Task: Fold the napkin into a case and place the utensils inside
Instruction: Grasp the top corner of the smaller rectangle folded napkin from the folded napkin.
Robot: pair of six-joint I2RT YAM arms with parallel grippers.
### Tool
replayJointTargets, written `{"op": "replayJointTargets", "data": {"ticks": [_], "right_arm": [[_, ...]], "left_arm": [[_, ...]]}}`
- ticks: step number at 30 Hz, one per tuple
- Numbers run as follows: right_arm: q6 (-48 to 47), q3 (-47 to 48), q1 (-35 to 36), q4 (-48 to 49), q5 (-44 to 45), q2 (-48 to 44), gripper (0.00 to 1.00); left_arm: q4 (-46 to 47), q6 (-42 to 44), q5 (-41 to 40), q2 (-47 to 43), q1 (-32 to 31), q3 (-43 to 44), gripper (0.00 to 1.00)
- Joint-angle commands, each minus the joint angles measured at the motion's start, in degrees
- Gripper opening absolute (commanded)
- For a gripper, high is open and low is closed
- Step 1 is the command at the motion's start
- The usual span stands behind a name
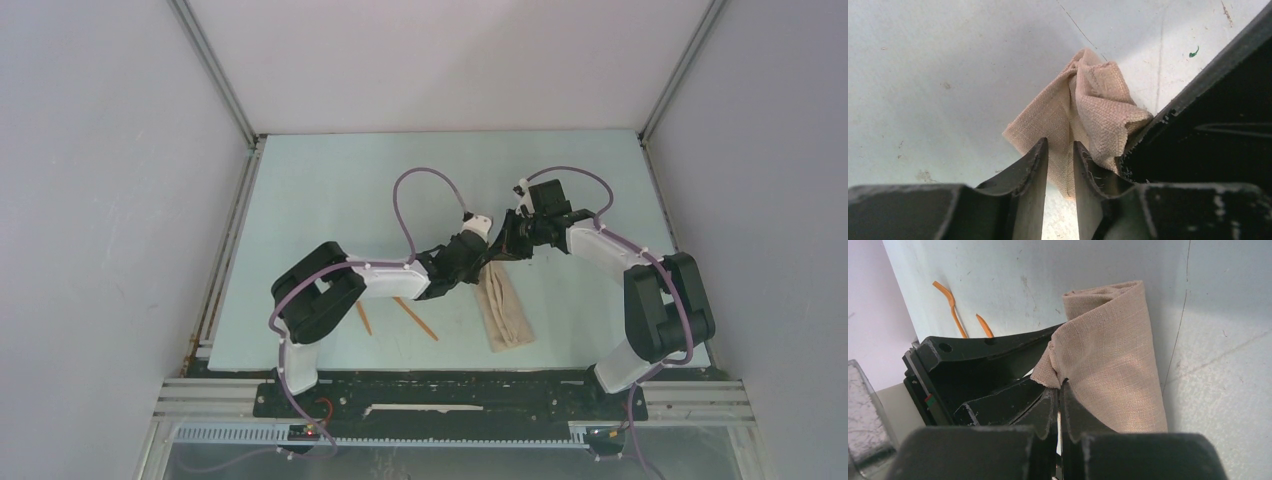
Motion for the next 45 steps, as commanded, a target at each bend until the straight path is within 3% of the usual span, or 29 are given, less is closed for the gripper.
{"op": "replayJointTargets", "data": {"ticks": [1, 7, 12, 15, 25, 33, 40, 45], "right_arm": [[-0.3, -0.1, 0.1, 0.7, -1.2, -2.0, 0.0], [-0.4, -0.2, 0.0, 0.7, -1.5, -1.7, 0.0], [-0.5, -0.5, 0.2, 0.9, -0.9, -1.6, 0.0], [-0.5, -1.3, 0.2, 2.0, -1.4, -1.2, 0.0], [1.2, -5.4, 2.9, 8.5, -0.9, 1.2, 0.0], [1.5, -7.1, 4.3, 10.7, 0.1, 4.7, 0.0], [4.9, -9.7, 5.2, 9.4, 8.9, 2.3, 0.0], [7.1, -11.6, 6.6, 14.4, 6.6, 1.6, 0.0]], "left_arm": [[-0.3, 1.7, -1.7, 0.7, -0.3, 2.0, 0.33], [-0.5, 2.4, -2.9, 1.7, -0.6, 2.0, 0.31], [-0.2, 2.1, -3.4, 0.4, -0.6, 1.4, 0.08], [2.4, 1.0, -1.1, -1.9, -0.1, -0.6, 0.01], [15.9, -5.3, 12.5, -7.0, 4.2, -9.3, 0.0], [22.3, -6.6, 14.0, -8.6, 4.8, -13.6, 0.0], [25.0, -8.0, 13.1, -10.5, 5.0, -16.4, 0.0], [27.0, -8.6, 14.0, -10.8, 5.2, -17.6, 0.0]]}}
